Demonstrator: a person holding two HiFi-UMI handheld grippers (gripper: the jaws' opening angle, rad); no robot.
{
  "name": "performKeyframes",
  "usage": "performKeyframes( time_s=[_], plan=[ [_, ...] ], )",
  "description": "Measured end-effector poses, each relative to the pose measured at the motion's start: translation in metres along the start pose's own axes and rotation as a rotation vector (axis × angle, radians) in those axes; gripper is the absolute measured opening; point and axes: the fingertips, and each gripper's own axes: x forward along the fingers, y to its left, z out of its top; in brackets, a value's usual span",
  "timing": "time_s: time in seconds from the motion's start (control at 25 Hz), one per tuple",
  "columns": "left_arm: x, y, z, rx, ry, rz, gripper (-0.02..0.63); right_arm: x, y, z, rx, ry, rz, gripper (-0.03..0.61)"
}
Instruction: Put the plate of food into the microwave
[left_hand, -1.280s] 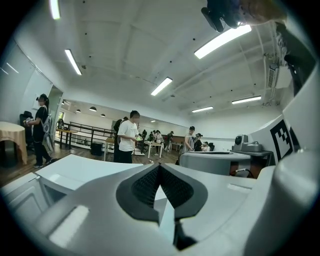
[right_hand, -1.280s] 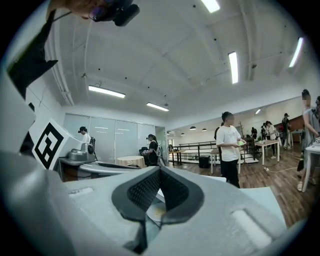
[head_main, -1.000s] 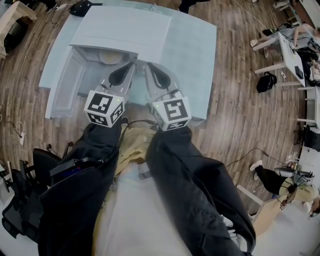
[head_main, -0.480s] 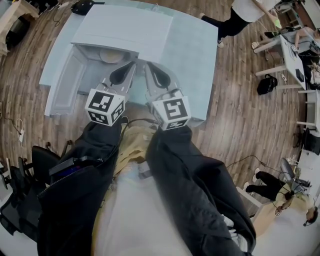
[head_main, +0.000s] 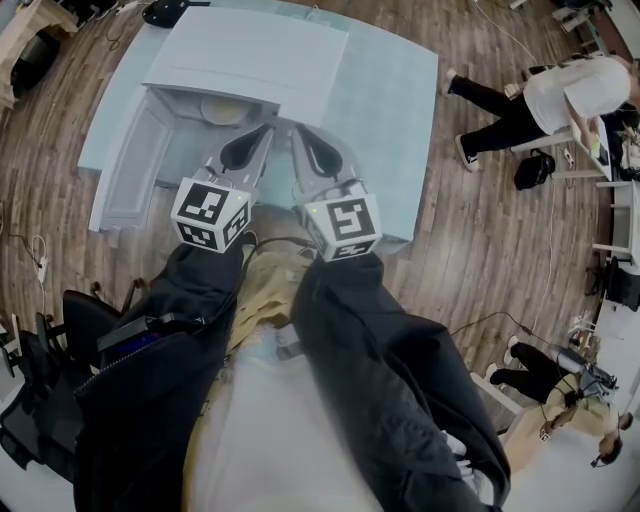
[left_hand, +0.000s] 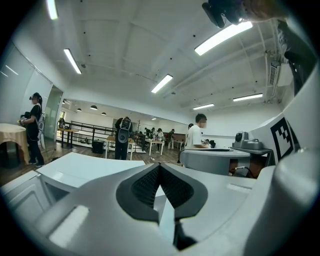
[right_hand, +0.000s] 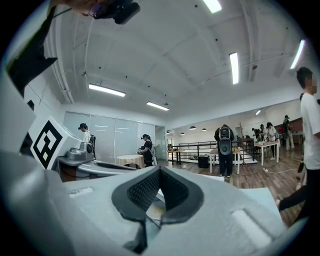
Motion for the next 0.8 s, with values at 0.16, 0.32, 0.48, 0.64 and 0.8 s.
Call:
performKeyframes(
  time_s=[0.16, 0.32, 0.48, 0.64, 0.8],
  plan=[
    [0.0002, 0.0005, -0.0023, -0.003, 0.009, 0.001, 0.0, 0.0005, 0.0018, 0.0004, 0.003, 0.0, 0.006, -0.002],
    [0.0005, 0.0006, -0.0048, -0.007, 0.013, 0.001, 0.0, -0.0006, 0.0013, -0.0018, 0.008, 0.001, 0.005, -0.002],
    [0.0009, 0.002, -0.0069, -0.014, 0.019, 0.001, 0.0, -0.0013, 0.0, -0.0039, 0.009, 0.003, 0.0, -0.002],
    [0.002, 0.0025, -0.0058, -0.017, 0.019, -0.005, 0.0, -0.0016, 0.0002, -0.0048, 0.012, 0.009, -0.004, -0.002],
    [0.0029, 0.0005, -0.0065, -0.018, 0.022, -0.013, 0.0, -0.0047, -0.0026, -0.0079, 0.01, 0.015, -0.018, -0.002]
  ],
)
